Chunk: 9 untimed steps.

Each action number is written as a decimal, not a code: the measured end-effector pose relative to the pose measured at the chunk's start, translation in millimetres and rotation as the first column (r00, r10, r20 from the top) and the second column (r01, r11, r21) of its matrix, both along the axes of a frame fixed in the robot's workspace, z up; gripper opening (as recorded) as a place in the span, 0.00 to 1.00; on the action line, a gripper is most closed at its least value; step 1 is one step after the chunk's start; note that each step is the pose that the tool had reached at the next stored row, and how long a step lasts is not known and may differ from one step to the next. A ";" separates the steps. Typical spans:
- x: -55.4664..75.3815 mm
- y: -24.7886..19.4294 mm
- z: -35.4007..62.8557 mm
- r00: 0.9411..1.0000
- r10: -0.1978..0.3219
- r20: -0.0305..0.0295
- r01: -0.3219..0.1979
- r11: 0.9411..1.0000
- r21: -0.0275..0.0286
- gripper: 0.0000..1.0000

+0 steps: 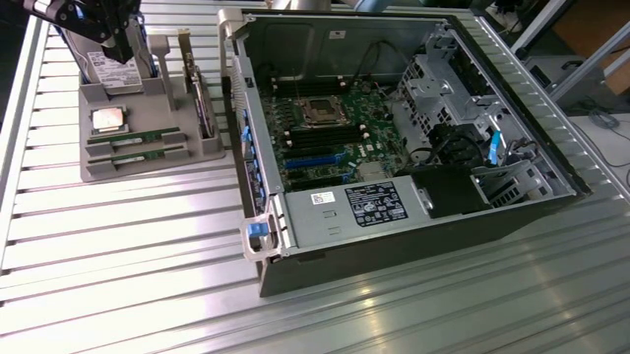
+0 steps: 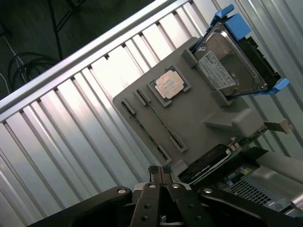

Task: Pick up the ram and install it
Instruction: 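Pick up the ram and move it above insertion slot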

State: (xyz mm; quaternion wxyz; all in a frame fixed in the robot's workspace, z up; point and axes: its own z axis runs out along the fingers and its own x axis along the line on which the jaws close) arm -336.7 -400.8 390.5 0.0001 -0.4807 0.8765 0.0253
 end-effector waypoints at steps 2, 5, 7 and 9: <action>0.0 0.0 0.0 1.000 0.015 0.000 -0.015 1.000 0.000 0.11; 0.0 0.0 0.0 0.999 0.032 0.000 -0.032 0.999 0.000 0.11; 0.0 0.0 0.0 0.999 0.042 0.000 -0.042 0.999 0.000 0.11; 0.0 0.0 -0.1 0.999 0.052 0.000 -0.052 0.999 0.000 0.11</action>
